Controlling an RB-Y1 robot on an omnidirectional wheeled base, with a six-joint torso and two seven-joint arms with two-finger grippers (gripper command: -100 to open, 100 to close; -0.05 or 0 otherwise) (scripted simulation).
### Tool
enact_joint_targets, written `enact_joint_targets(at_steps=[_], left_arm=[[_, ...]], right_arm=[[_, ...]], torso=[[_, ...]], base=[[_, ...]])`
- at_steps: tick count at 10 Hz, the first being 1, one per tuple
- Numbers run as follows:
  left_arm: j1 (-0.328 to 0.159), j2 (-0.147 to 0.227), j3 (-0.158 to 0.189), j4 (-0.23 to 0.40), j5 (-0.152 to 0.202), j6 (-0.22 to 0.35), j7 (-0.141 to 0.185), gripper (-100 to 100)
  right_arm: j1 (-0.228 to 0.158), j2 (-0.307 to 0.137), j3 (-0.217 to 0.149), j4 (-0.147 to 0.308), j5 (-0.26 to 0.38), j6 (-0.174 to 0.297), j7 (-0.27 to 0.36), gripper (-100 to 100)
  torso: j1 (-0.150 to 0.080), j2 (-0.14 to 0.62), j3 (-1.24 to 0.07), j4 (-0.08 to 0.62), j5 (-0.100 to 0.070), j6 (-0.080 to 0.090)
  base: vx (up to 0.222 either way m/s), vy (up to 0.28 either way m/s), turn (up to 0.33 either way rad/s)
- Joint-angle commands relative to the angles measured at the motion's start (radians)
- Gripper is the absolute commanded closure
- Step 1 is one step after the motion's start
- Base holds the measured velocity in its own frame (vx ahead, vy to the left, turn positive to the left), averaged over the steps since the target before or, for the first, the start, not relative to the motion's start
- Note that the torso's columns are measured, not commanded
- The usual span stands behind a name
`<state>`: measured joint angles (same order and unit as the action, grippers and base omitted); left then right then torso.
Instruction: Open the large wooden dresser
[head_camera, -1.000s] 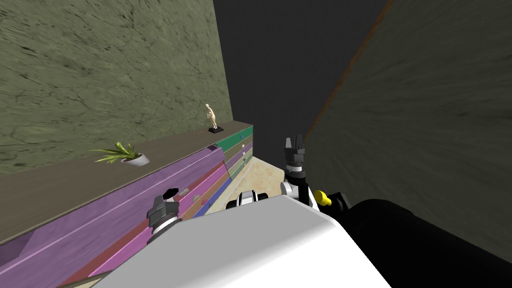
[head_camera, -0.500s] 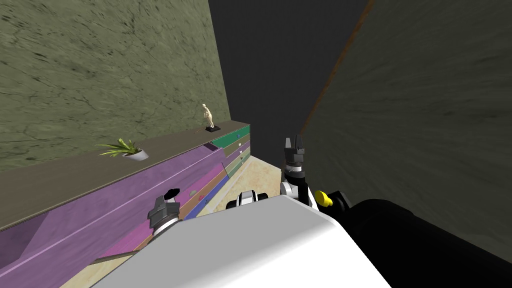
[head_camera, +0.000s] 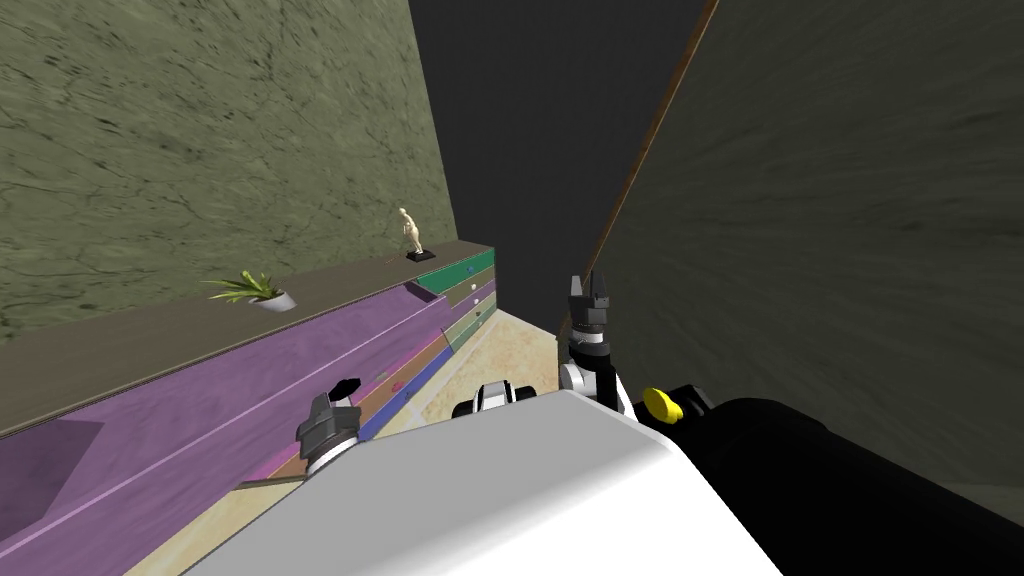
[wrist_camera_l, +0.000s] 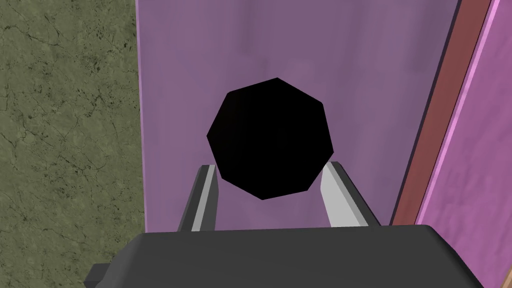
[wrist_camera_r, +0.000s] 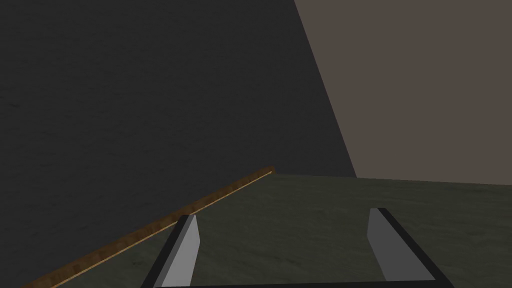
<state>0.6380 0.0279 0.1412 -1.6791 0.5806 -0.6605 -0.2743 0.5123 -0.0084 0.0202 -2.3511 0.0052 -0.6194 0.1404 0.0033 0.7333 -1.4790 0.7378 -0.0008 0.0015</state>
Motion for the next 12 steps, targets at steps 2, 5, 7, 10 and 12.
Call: enact_joint_targets(at_steps=[2,5,7,10,12], left_arm=[[0.015,-0.017,-0.068,-0.041,0.002,0.006,-0.051,-100],[0.059,-0.034,-0.131,-0.128,0.013,0.042,-0.118,-100],[0.089,-0.045,-0.173,-0.193,0.021,0.066,-0.162,-100],[0.118,-0.057,-0.215,-0.258,0.029,0.091,-0.207,-100],[0.133,-0.063,-0.236,-0.295,0.032,0.103,-0.229,-100]], right_arm=[[0.000,0.000,0.000,0.000,0.000,0.000,0.000,0],[0.000,0.000,0.000,0.000,0.000,0.000,0.000,0],[0.000,0.000,0.000,0.000,0.000,0.000,0.000,0],[0.000,0.000,0.000,0.000,0.000,0.000,0.000,0],[0.000,0.000,0.000,0.000,0.000,0.000,0.000,0]], torso=[[0.001,0.003,0.002,-0.001,0.002,-0.003],[-0.003,0.003,0.002,0.000,0.001,-0.001],[-0.003,0.005,0.003,0.000,0.001,-0.001],[-0.006,0.007,0.003,0.003,-0.002,-0.002],[-0.010,0.011,0.004,0.006,-0.006,-0.002]], base=[[-0.038,0.021,0.170],[0.029,0.051,0.095],[0.029,0.053,0.112],[0.015,0.029,0.062],[0.023,0.041,0.076]])
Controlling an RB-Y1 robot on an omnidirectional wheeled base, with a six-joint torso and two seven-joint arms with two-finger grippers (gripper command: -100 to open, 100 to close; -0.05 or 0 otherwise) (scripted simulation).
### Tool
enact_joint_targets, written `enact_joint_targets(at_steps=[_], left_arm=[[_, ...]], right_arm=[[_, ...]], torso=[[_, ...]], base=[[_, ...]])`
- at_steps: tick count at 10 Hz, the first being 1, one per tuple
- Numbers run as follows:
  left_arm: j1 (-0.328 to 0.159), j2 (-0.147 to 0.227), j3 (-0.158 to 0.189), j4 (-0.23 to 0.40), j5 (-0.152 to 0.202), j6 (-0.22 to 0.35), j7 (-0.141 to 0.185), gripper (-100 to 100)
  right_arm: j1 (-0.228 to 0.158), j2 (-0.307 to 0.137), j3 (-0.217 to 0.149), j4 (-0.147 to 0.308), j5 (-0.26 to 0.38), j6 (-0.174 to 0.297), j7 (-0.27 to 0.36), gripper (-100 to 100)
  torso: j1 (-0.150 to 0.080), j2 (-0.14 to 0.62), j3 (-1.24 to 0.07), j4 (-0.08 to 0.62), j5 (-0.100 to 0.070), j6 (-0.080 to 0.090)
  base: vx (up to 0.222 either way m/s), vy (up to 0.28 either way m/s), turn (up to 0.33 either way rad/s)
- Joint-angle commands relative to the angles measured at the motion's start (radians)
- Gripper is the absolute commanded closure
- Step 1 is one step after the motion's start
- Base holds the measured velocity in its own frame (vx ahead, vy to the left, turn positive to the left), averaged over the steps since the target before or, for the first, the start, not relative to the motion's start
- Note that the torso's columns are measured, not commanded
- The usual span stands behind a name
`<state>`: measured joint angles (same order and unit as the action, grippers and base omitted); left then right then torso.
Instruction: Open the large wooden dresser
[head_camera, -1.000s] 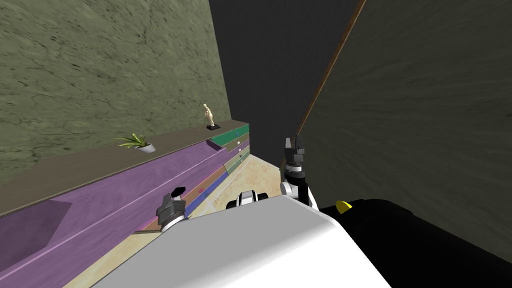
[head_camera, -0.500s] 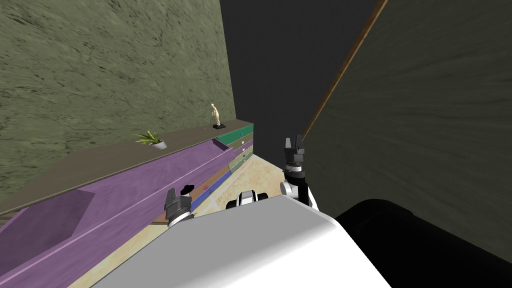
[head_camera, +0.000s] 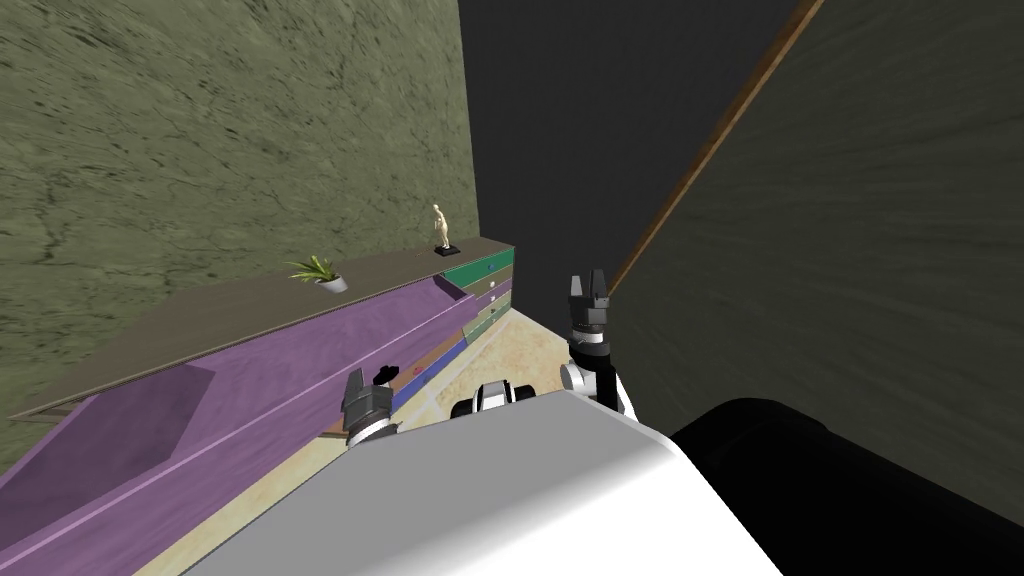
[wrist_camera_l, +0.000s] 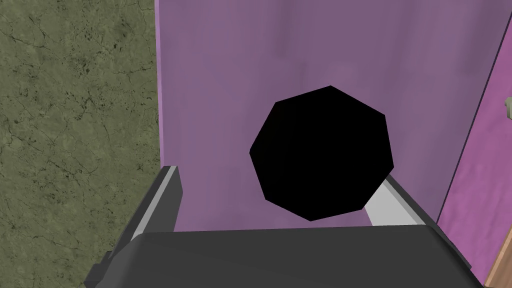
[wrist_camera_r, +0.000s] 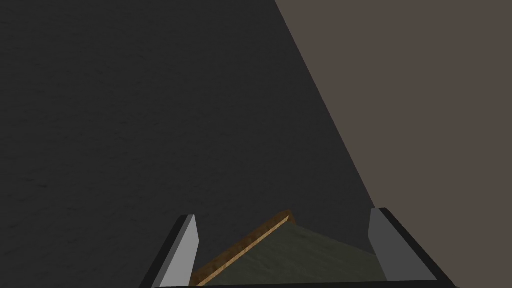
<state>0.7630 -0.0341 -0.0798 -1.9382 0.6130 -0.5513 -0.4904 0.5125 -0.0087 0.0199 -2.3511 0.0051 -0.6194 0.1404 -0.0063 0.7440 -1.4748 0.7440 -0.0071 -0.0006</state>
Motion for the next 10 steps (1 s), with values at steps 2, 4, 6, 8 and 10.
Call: enact_joint_targets(at_steps=[2,4,6,8,10], left_arm=[[0.023,-0.006,-0.035,-0.068,0.004,0.006,-0.035,-100],[0.030,-0.009,-0.039,-0.043,0.004,0.015,-0.036,-100],[0.034,-0.010,-0.039,-0.036,0.005,0.024,-0.039,0],[0.037,-0.010,-0.040,-0.029,0.006,0.029,-0.039,0],[0.038,-0.010,-0.040,-0.026,0.006,0.032,-0.039,0]], right_arm=[[0.000,0.000,0.000,0.000,0.000,0.000,0.000,0],[0.000,0.000,0.000,0.000,0.000,0.000,0.000,0],[0.000,0.000,0.000,0.000,0.000,0.000,0.000,0],[0.000,0.000,0.000,0.000,0.000,0.000,0.000,0],[0.000,0.000,0.000,0.000,0.000,0.000,0.000,0]], torso=[[-0.003,0.004,0.001,0.003,-0.003,0.000],[-0.006,0.005,0.002,0.005,-0.005,0.000],[-0.001,0.001,0.001,0.000,0.001,0.000],[0.004,-0.003,-0.001,-0.003,0.004,0.000],[0.005,-0.005,-0.001,-0.005,0.006,0.000]], base=[[0.009,0.030,0.044],[0.005,0.010,0.001],[0.000,0.000,0.000],[0.000,0.000,0.000],[0.000,0.000,0.000]])
